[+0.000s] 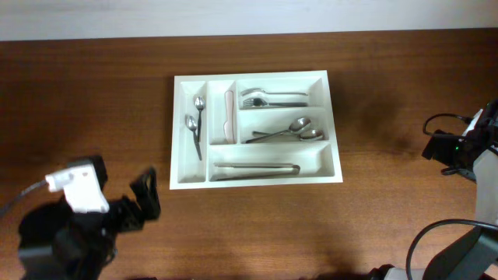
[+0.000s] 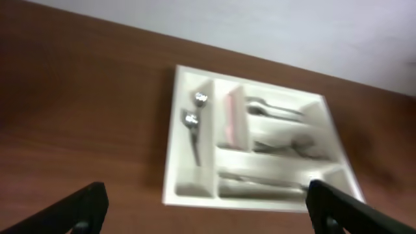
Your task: Pack container
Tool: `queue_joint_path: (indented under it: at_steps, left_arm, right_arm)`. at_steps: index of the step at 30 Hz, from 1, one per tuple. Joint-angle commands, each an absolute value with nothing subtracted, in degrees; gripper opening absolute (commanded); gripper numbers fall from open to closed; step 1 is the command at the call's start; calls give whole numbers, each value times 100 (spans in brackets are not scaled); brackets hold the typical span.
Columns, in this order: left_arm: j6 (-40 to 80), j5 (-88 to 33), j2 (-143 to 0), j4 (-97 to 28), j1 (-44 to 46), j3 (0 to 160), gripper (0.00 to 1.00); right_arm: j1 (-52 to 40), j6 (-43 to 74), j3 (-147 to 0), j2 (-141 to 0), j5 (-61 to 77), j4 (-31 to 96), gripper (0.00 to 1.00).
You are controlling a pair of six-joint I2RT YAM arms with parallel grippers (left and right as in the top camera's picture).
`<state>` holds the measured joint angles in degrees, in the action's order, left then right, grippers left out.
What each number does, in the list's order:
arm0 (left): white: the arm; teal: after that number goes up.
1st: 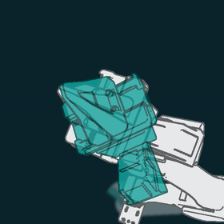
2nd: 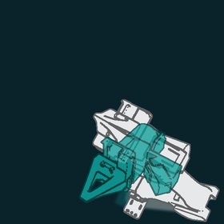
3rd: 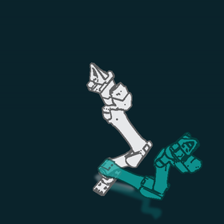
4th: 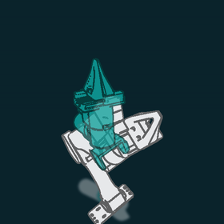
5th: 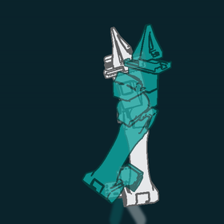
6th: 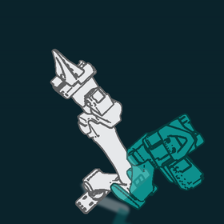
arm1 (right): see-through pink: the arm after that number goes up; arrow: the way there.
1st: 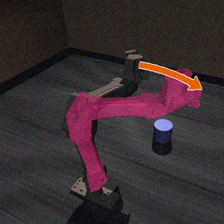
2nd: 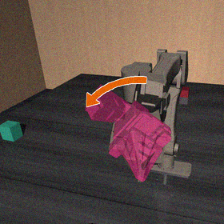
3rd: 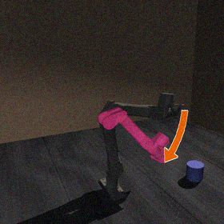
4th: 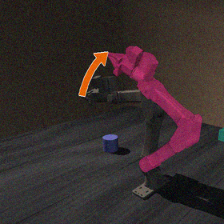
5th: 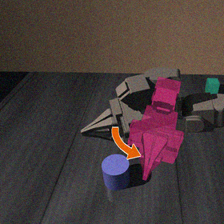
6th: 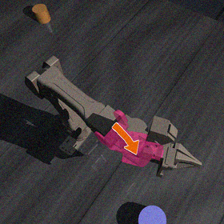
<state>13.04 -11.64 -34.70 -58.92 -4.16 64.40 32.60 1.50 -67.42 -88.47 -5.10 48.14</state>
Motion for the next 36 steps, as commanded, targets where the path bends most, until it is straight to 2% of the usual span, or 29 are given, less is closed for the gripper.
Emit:
queue_joint_path:
  at_steps: [1,16,21,24,31,36]
  left_arm:
    - [1278,-1894,-3188,-6058,-440,6499,99]
    - [1275,-1911,-3068,-6919,-440,6499,99]
    - [1192,-1262,-3068,-7242,-440,6488,99]
    - [661,-1175,-3068,-7240,-440,6449,99]
    - [-790,-1844,-3000,-6405,-307,5902,99]
    - [-1000,-1898,-2211,-4969,408,4731,99]
  right_arm:
    - [3293,150,-6729,-8884,-517,4814,99]
    - [3293,150,-6729,-8884,-517,4814,99]
    - [3293,150,-6729,-8884,-517,4814,99]
    - [3293,152,-6729,-8884,-517,4814,99]
    - [3293,150,-6729,-8884,-517,4814,99]
    - [3293,150,-6729,-8884,-517,4814,99]
